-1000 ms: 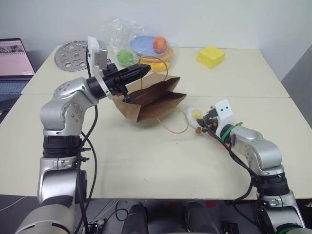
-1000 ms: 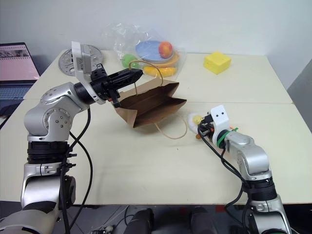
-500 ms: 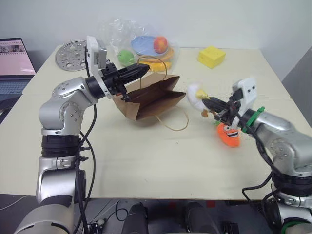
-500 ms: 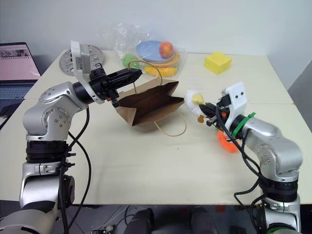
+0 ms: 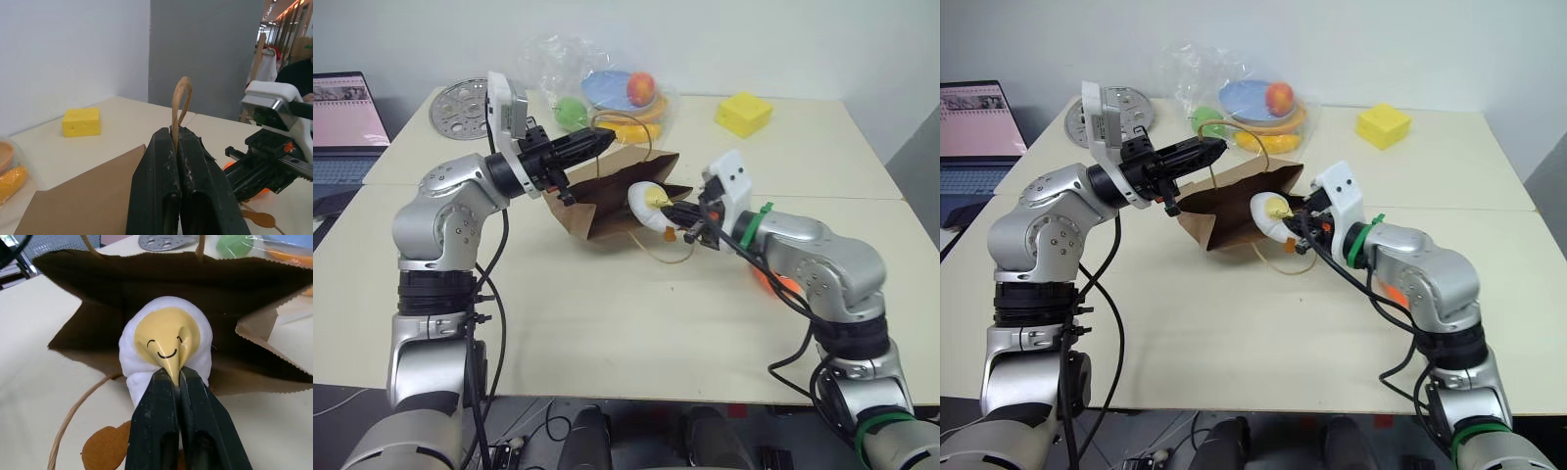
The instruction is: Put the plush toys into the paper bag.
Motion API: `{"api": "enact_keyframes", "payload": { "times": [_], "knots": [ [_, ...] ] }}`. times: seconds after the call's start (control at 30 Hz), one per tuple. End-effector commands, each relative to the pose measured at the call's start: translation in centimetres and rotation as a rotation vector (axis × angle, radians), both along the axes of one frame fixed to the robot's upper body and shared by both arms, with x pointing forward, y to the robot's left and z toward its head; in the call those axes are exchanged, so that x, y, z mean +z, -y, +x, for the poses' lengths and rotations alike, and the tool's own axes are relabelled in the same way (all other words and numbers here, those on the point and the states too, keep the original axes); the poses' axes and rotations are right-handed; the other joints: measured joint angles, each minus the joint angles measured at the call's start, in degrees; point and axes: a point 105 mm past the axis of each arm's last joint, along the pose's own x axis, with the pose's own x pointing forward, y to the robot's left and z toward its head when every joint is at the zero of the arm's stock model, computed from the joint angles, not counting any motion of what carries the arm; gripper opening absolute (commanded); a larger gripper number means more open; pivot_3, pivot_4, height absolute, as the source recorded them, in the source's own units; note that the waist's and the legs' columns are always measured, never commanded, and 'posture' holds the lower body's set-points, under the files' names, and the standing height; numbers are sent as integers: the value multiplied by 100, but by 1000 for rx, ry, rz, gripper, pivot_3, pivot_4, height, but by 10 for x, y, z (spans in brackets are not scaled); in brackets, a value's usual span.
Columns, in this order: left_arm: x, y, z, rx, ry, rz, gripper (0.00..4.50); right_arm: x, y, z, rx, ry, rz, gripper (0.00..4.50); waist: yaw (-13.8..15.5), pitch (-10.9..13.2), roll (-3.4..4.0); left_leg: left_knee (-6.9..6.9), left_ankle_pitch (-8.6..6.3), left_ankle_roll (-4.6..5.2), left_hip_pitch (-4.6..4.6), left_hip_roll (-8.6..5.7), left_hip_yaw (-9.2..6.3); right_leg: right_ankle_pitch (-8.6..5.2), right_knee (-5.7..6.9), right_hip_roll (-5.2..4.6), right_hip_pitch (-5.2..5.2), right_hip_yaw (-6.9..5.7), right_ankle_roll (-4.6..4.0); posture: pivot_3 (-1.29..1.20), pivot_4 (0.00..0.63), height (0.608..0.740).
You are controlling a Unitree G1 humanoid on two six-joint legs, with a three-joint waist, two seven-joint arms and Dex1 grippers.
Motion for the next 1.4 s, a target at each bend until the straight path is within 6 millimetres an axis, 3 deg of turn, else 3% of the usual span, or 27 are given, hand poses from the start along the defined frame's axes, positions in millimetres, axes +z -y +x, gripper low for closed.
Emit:
{"api": "enact_keyframes", "payload": {
  "times": [0.03,0.33,0.53,0.57,0.63,0.93,1.2,1.4],
  "knots": [
    [11,5,-7,-27,49,-7,0,9,-20,6,9,37,3,22,-22,0,0,0,0,0,1,0,-2,0,2,1,0,-1,0,0,150,740],
    [13,6,-6,-29,26,-49,0,13,-55,21,0,17,74,22,-33,0,0,-2,0,0,1,1,-3,0,4,2,-2,-2,0,0,150,740],
    [14,8,-8,-42,7,-68,0,-9,-71,30,-21,-45,158,22,-43,0,0,-1,0,-1,1,1,-3,0,7,1,-2,-2,0,0,150,740],
    [13,9,-9,-43,9,-61,0,-7,-71,31,-25,-56,203,511,-41,0,0,-1,0,-1,1,1,-3,0,7,2,-2,-2,0,0,150,740],
    [13,8,-9,-41,8,-60,0,-3,-70,30,-20,-79,256,1078,-38,0,0,-1,0,-1,1,1,-3,0,7,1,-2,-3,0,0,150,740],
    [11,8,-8,-46,4,-60,0,11,-40,13,4,-32,241,4443,-19,0,1,-1,0,-1,1,1,-3,0,7,1,-2,-3,0,0,150,740],
    [6,9,-9,-52,1,-58,0,25,21,-17,-48,18,199,4480,3,0,0,-1,0,0,0,1,-3,0,5,1,0,-3,0,0,150,740],
    [6,7,-10,-52,1,-58,0,2,77,-28,-200,93,-81,4480,21,0,0,0,-1,1,0,0,0,0,-3,0,3,0,0,0,150,740]
  ]
}}
